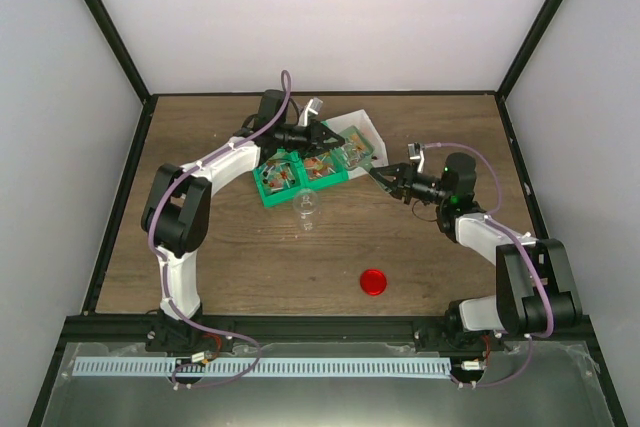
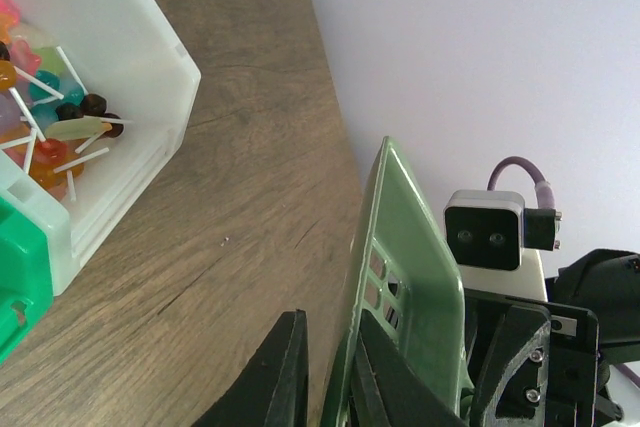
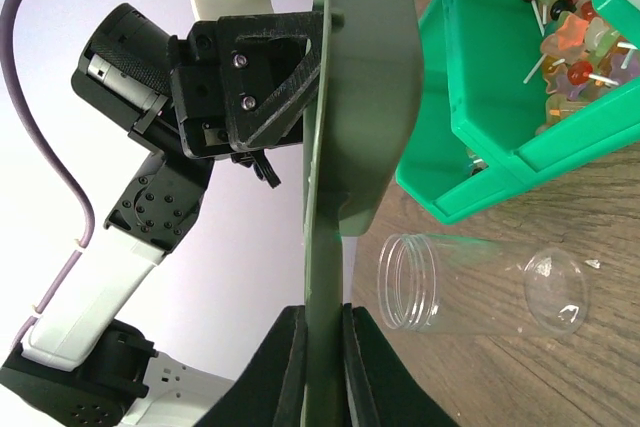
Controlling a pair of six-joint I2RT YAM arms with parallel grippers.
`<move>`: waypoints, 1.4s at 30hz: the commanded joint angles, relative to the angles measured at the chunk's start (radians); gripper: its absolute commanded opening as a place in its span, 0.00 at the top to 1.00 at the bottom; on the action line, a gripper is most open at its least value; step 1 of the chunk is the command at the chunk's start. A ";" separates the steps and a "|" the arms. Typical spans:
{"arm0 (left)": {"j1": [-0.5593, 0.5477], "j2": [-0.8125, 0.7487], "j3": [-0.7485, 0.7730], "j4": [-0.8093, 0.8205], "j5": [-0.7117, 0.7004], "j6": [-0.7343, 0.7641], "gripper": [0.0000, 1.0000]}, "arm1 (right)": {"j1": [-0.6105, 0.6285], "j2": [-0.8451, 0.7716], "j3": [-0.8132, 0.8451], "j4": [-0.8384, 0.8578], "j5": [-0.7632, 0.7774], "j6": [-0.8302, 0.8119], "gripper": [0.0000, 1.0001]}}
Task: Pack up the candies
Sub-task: Pick up the spatula from the center of the board.
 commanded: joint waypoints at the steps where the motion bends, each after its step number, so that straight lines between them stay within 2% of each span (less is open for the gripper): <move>1: 0.002 -0.002 0.028 0.015 0.013 0.006 0.90 | 0.007 0.003 0.034 0.051 -0.030 0.014 0.99; 3: 0.002 0.001 0.036 0.009 0.016 0.010 0.92 | 0.007 0.005 0.036 0.047 -0.039 0.005 0.98; 6: 0.002 0.001 0.039 0.003 0.017 0.015 0.93 | 0.007 0.002 0.038 0.026 -0.040 -0.016 0.82; 9: 0.002 0.000 0.037 -0.006 0.018 0.023 0.94 | 0.008 0.004 0.038 0.024 -0.044 -0.023 0.76; 12: 0.003 0.000 0.037 -0.020 0.016 0.031 0.94 | 0.010 0.004 0.036 0.025 -0.047 -0.028 0.76; 15: 0.003 -0.001 0.036 -0.023 0.017 0.034 0.94 | 0.011 0.003 0.036 0.025 -0.049 -0.032 0.76; 18: 0.002 -0.001 0.037 -0.025 0.018 0.034 0.94 | 0.011 0.002 0.034 0.025 -0.049 -0.034 0.82; 27: 0.002 0.002 0.037 -0.034 0.020 0.039 0.94 | 0.014 0.003 0.030 0.022 -0.055 -0.040 0.83; 35: 0.003 0.001 0.034 -0.043 0.016 0.046 0.94 | 0.014 0.003 0.026 0.012 -0.047 -0.048 0.98; 38: 0.002 -0.002 0.034 -0.047 0.016 0.050 0.94 | 0.014 0.003 0.025 0.011 -0.041 -0.046 0.99; 40: 0.002 -0.003 0.033 -0.048 0.015 0.052 0.92 | 0.014 0.003 0.024 0.012 -0.037 -0.039 0.99; 42: 0.003 -0.003 0.033 -0.050 0.011 0.052 0.86 | 0.014 0.002 0.022 0.016 -0.028 -0.024 0.99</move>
